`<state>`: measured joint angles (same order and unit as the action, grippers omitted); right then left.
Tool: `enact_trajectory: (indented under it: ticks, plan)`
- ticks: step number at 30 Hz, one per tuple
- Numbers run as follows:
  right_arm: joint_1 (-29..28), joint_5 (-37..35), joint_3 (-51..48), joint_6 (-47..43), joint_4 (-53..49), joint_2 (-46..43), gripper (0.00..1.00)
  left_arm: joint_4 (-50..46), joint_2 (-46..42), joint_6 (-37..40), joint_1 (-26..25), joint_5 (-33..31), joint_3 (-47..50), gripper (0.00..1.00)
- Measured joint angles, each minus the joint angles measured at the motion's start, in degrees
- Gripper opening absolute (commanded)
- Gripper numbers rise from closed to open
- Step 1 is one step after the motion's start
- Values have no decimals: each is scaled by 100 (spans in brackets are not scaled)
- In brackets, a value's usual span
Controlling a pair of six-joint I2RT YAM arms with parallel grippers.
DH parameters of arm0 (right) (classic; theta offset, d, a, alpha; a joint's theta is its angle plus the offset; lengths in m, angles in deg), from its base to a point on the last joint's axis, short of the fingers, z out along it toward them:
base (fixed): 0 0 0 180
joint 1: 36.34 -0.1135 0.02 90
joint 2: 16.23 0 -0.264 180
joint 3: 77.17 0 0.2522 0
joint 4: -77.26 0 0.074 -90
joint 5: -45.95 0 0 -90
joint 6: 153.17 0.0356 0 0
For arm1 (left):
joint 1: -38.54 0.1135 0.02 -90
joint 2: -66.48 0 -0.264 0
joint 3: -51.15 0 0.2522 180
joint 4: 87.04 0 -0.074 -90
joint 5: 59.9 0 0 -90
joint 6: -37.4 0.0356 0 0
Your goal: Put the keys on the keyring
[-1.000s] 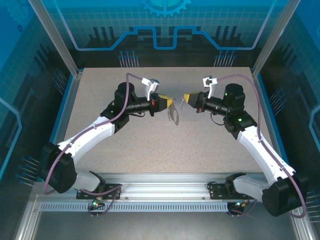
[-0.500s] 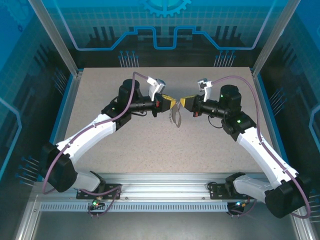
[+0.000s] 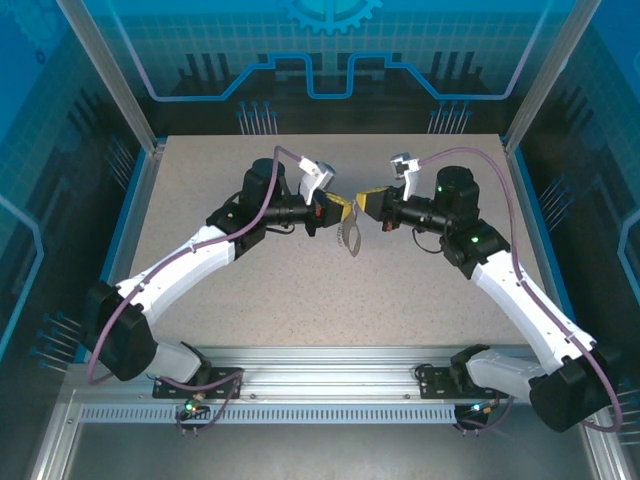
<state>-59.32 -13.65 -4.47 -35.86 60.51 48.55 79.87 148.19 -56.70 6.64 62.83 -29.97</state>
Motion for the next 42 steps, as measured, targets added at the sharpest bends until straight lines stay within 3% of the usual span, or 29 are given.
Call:
enact_trajectory:
  ticks: [42]
  plan:
    - [208,-37,-238,-101,-9,254,0,-37,0,22,-15,-343,-11,0]
